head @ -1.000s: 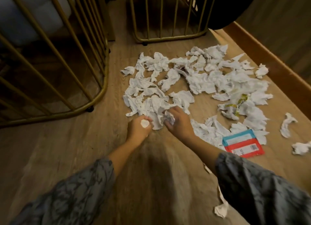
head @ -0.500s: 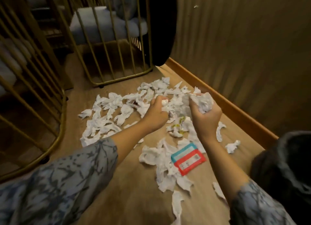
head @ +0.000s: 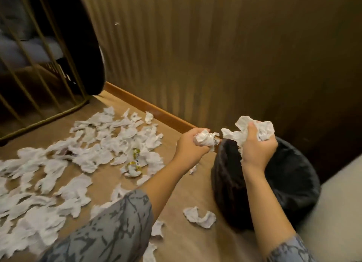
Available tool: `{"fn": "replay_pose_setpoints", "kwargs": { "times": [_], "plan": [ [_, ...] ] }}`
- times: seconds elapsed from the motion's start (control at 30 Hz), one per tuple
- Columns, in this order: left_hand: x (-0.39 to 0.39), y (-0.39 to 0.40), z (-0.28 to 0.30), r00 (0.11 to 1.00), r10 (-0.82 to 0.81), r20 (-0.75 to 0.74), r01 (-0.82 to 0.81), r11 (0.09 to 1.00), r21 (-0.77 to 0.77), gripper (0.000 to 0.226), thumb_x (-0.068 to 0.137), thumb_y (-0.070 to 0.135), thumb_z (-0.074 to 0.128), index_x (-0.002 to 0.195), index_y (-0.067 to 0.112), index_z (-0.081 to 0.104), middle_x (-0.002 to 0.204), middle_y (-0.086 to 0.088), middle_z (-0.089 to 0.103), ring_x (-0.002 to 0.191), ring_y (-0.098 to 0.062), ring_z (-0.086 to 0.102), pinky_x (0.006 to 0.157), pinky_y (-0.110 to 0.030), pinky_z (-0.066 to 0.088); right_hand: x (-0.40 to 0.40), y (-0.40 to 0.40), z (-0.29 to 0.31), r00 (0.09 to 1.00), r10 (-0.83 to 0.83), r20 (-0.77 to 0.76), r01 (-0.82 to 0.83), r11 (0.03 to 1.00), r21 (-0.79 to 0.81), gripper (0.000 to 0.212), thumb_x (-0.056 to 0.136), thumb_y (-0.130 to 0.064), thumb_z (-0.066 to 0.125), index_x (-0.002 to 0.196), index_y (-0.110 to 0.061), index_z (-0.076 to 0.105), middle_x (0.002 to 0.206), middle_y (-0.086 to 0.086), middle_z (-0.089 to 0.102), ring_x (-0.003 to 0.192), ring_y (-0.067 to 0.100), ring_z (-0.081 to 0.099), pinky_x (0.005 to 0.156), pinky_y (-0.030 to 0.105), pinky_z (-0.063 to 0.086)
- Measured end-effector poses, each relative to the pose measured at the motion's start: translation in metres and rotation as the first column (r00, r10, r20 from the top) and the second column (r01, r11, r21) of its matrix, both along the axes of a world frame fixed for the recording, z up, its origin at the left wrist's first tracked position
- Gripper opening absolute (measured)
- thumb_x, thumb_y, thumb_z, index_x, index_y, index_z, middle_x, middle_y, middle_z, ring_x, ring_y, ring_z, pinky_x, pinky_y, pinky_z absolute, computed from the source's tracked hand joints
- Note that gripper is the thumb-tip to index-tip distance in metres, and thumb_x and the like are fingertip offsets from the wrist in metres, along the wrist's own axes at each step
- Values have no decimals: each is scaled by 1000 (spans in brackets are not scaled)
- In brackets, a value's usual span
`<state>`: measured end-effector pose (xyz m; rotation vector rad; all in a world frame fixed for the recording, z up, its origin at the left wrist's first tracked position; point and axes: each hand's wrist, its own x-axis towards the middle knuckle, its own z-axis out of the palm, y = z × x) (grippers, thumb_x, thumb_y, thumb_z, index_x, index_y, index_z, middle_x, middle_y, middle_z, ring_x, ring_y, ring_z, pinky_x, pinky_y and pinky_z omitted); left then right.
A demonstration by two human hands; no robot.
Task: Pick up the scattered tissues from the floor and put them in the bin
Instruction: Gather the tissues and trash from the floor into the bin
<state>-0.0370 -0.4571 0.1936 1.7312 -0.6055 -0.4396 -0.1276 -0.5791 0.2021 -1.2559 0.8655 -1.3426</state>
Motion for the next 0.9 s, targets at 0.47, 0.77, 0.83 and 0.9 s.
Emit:
{"fn": "replay_pose_setpoints", "kwargs": {
  "times": [0.47, 0.77, 0.83, 0.9],
  "plan": [
    [-30, -52, -52, 981, -139, 132, 147, 988, -55, 53, 82, 26, 73, 130, 23, 50, 132, 2, 54, 121, -9, 47, 99, -26, 42, -75, -28, -31, 874, 11, -485, -19, 1000, -11, 29, 90, -44, 62, 113, -28, 60, 124, -8, 55, 116, 10, 48, 101, 36, 40],
    [1, 62, -151, 988, 109, 110, -127, 978, 166, 24, 89, 22, 61, 112, 29, 60, 117, 4, 59, 107, -8, 55, 93, -36, 50, -46, 61, -28, 865, 297, -404, -430, 854, -292, 10, 94, -18, 61, 94, -12, 70, 86, -5, 69, 84, 8, 65, 72, 16, 50],
    [-2, 88, -175, 985, 64, 158, -104, 959, 263, 23, 88, 25, 63, 110, 30, 59, 116, 4, 58, 104, -8, 55, 92, -33, 48, -35, 79, -53, 779, 444, -442, -584, 770, -257, 9, 94, -16, 62, 94, -11, 70, 85, -1, 69, 81, 13, 65, 72, 23, 52],
    [-13, 114, -200, 981, -37, 191, -37, 928, 370, 31, 84, 38, 67, 112, 31, 57, 124, 4, 55, 116, -13, 50, 99, -34, 43, -24, 87, -95, 624, 552, -553, -717, 686, -123, 8, 92, -18, 65, 96, -15, 71, 90, -3, 71, 86, 11, 65, 77, 24, 51]
  ]
}}
